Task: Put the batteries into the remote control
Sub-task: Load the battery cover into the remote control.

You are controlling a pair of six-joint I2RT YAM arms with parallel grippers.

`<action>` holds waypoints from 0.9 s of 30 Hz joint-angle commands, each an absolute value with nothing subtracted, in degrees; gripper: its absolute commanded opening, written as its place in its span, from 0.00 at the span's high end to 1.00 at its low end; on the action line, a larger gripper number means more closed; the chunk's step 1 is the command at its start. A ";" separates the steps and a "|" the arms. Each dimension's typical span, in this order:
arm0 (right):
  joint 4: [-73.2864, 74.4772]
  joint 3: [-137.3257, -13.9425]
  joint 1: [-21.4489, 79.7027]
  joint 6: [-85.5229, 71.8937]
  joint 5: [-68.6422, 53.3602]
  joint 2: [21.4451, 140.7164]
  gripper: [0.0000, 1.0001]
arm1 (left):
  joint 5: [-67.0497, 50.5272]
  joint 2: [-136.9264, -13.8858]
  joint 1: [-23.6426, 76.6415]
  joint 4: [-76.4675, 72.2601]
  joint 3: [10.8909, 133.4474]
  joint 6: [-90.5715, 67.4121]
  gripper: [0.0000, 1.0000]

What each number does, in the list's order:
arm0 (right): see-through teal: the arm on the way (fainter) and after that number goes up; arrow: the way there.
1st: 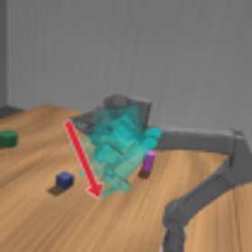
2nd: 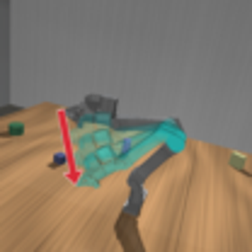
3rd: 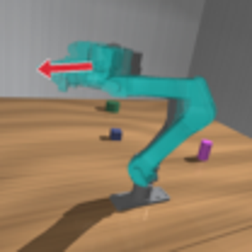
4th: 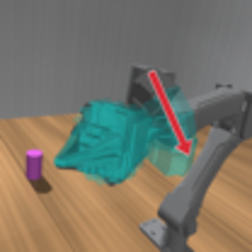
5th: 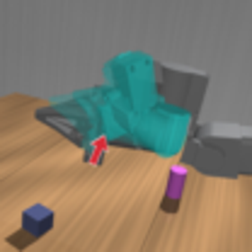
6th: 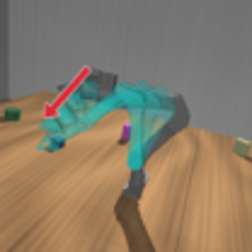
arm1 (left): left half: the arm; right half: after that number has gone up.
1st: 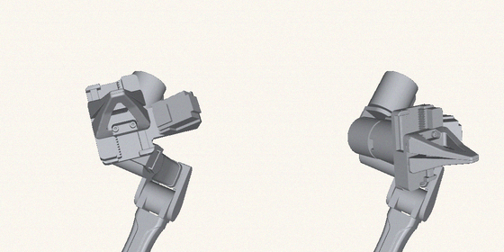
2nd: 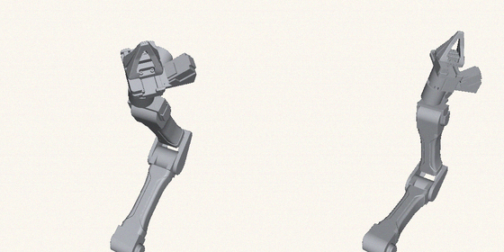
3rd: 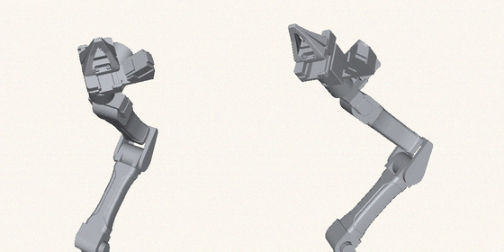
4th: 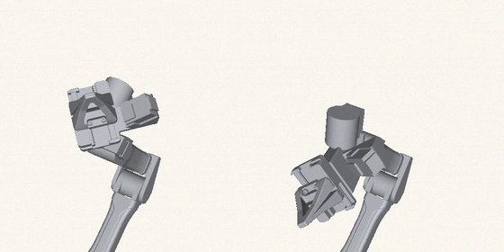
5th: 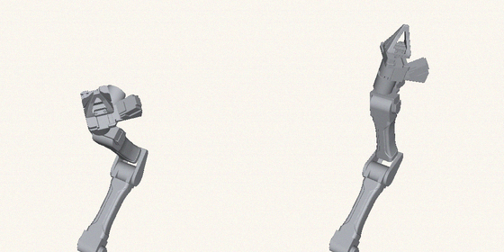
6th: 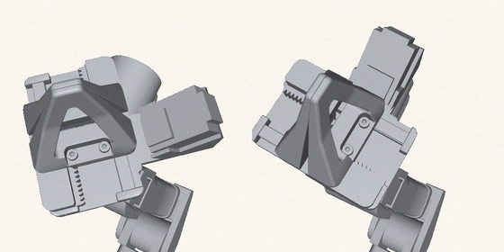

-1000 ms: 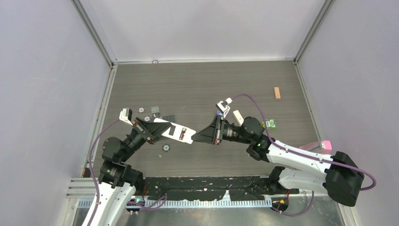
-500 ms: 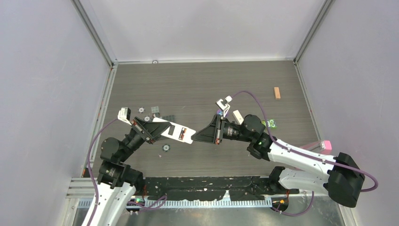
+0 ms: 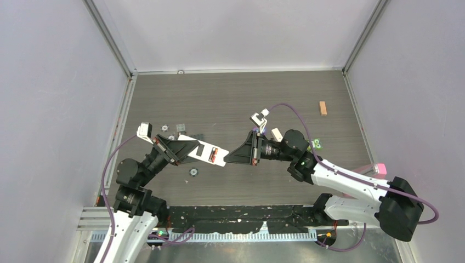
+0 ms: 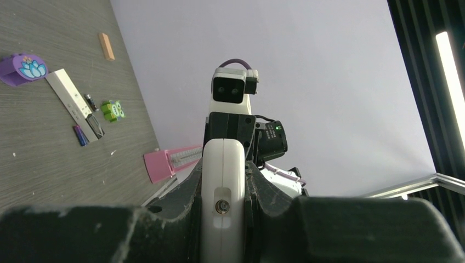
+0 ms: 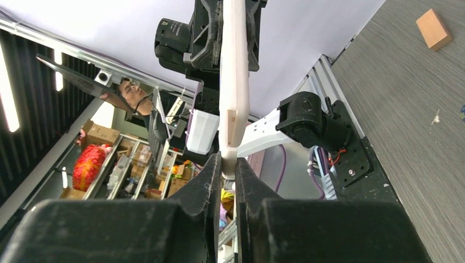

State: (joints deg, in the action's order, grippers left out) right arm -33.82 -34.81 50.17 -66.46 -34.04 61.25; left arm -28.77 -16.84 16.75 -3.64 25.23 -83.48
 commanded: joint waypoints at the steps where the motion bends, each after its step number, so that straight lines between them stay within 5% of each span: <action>1: -35.21 -33.37 49.83 -68.77 -35.94 64.42 0.94 | -30.14 -16.85 16.79 -14.24 30.17 -85.74 1.00; 27: -32.04 -36.83 49.89 -67.90 -32.89 69.86 0.94 | -33.22 -18.28 16.79 -18.19 31.10 -87.62 1.00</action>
